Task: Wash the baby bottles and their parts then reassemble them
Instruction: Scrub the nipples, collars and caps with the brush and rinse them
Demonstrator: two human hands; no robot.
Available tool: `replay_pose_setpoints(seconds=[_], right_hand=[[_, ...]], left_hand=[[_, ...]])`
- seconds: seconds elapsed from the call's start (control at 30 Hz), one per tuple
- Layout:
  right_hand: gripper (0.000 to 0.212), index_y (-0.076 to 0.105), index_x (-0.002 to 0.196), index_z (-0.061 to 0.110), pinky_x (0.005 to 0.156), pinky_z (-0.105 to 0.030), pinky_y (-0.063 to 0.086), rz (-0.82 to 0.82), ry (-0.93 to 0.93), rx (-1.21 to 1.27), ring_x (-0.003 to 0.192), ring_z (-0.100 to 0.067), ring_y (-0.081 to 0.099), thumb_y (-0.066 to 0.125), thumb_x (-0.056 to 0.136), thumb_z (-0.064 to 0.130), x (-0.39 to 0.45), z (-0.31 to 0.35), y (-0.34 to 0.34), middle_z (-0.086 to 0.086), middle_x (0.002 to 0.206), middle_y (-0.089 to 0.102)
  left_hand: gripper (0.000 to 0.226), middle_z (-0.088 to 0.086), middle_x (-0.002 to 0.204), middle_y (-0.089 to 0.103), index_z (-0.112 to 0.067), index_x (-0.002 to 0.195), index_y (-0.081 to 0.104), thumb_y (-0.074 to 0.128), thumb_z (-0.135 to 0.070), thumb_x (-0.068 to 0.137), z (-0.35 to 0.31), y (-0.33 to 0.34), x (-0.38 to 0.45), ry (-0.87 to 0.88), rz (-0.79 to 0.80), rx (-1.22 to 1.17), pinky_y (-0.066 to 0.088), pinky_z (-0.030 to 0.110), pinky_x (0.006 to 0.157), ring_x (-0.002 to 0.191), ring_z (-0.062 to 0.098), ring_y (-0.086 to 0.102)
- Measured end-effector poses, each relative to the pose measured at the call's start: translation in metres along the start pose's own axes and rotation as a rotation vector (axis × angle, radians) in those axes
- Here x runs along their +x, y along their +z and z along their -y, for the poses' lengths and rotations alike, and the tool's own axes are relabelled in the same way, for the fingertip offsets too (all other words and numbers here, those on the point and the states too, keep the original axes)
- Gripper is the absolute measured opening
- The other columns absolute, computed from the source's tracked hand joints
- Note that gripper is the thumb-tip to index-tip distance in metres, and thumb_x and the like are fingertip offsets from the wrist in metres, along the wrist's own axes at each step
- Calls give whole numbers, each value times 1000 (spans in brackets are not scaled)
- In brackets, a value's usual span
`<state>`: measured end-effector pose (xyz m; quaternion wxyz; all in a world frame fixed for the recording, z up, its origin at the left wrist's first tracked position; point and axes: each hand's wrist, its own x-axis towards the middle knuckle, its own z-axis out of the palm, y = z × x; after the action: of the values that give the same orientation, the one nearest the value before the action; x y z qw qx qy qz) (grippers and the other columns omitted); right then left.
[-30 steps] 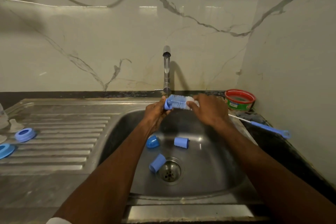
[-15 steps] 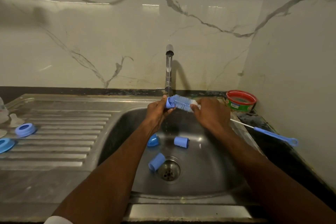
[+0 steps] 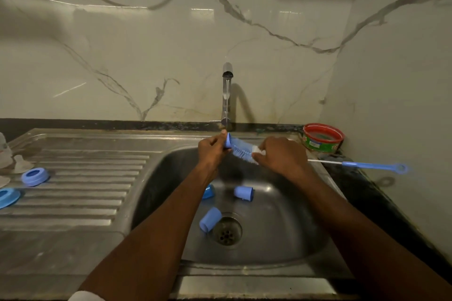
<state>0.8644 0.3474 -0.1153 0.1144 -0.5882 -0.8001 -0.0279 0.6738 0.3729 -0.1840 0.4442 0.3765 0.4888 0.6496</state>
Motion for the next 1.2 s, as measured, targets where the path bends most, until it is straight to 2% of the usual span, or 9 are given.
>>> replay_pose_setpoints(seconds=[0.1,0.23,0.43,0.6,0.73,0.8,0.93,1.07,1.2], right_hand=[[44,68,123,30,86,-41,54,0,-43,85,98,-23,64,58,92,60,8,3,-12,-3,114,70],[45,69,120,27,83,-40,53,-105,237,117,99,-26,65,55,94,60,2,-3,2,-5,110,71],[42,68,119,25,82,-36,52,82,-10,107,89,-18,60,60,92,57,7,8,-2,-2,108,70],[41,68,115,26,81,-38,51,-72,187,214,98,-28,66,54,94,58,1,7,8,-5,108,71],[25,68,107,23,69,-33,46,-209,210,-28,93,-26,67,58,95,42,-8,-5,14,-4,104,71],[24,69,107,24,66,-32,43,-262,177,-79,93,-25,67,58,95,43,-12,-9,16,-3,102,71],[29,68,111,24,73,-35,43,-173,127,-86,98,-27,67,55,97,46,-22,-6,25,-4,107,69],[31,66,114,26,70,-33,40,-139,101,-77,97,-26,66,53,97,48,-26,-3,24,-4,109,68],[30,66,116,25,72,-32,41,5,40,-72,101,-25,65,56,95,43,-34,1,21,-4,115,68]], left_hand=[[32,12,98,76,-7,106,73,62,-36,99,-1,-4,0,-32,-26,0,59,28,79,90,21,74],[28,10,88,76,-3,97,71,61,-29,101,-4,2,-3,-89,45,-48,60,29,83,85,20,74],[36,11,101,75,-6,111,72,57,-38,101,3,-7,4,25,-29,112,57,22,72,90,18,73],[33,15,87,73,-11,92,69,49,-33,106,-2,3,-5,-99,-21,-54,61,25,64,71,22,69],[17,7,93,75,-15,99,72,64,-30,99,7,-1,1,127,-47,339,60,43,88,85,22,73],[25,3,104,73,-14,115,70,72,-26,93,8,-7,1,338,-34,623,57,38,93,94,16,69],[40,10,124,64,-10,128,63,72,-23,92,7,-14,0,654,156,990,36,22,93,113,21,58],[26,9,111,65,-10,119,66,59,-26,101,1,-20,-7,633,185,1085,38,26,84,102,21,58],[19,5,99,69,-13,106,69,65,-29,98,-11,-30,-22,397,280,1243,40,24,76,84,11,57]])
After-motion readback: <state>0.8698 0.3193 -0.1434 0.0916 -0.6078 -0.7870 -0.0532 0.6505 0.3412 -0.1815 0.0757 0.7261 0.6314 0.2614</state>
